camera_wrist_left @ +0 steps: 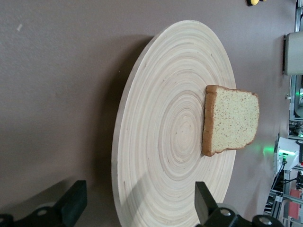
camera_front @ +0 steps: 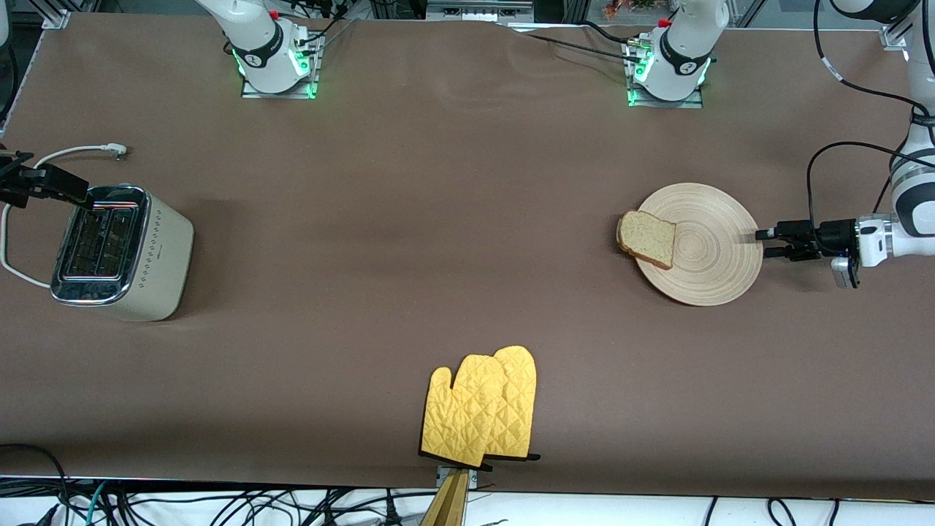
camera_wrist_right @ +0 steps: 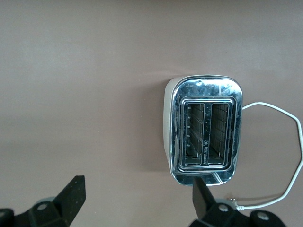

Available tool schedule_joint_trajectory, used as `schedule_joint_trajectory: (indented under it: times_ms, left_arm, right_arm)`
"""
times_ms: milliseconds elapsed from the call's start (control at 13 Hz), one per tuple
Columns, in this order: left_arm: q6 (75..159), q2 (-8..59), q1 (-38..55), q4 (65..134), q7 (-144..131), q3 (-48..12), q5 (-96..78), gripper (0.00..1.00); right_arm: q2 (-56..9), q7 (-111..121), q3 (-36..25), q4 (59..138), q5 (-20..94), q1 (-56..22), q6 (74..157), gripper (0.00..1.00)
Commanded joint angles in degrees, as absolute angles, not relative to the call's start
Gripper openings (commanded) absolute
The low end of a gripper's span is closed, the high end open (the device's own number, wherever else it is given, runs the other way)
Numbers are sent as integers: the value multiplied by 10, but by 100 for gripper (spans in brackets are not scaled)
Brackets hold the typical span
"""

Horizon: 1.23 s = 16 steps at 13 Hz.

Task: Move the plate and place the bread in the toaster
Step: 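Close the left gripper on the wooden plate's rim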

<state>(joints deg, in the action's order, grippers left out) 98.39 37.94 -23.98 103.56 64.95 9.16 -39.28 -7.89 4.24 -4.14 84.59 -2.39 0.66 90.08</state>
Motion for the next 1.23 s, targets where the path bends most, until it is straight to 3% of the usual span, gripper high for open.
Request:
schedule_joint_trajectory:
  times_ms: [0, 309, 540, 772, 1080, 1157]
  left_arm:
    - [976, 377, -236, 1045, 619, 96, -410, 100]
    - [962, 377, -234, 1045, 547, 95, -420, 98]
    - [962, 384, -224, 1046, 541, 94, -432, 85]
    - [962, 385, -223, 1046, 542, 95, -432, 79]
    - [968, 396, -222, 1047, 546, 95, -432, 49]
    - [969, 397, -222, 1048, 547, 95, -432, 38]
  right_arm:
    - [-84, 41, -40, 833, -17, 10, 899, 100]
    - [-84, 41, -40, 833, -17, 10, 899, 100]
    - [-84, 41, -40, 833, -16, 11, 899, 100]
    - [-84, 41, -40, 833, -16, 10, 899, 100]
    - [-84, 40, -40, 833, -16, 10, 899, 100]
    - [-84, 40, -40, 833, -16, 10, 899, 100]
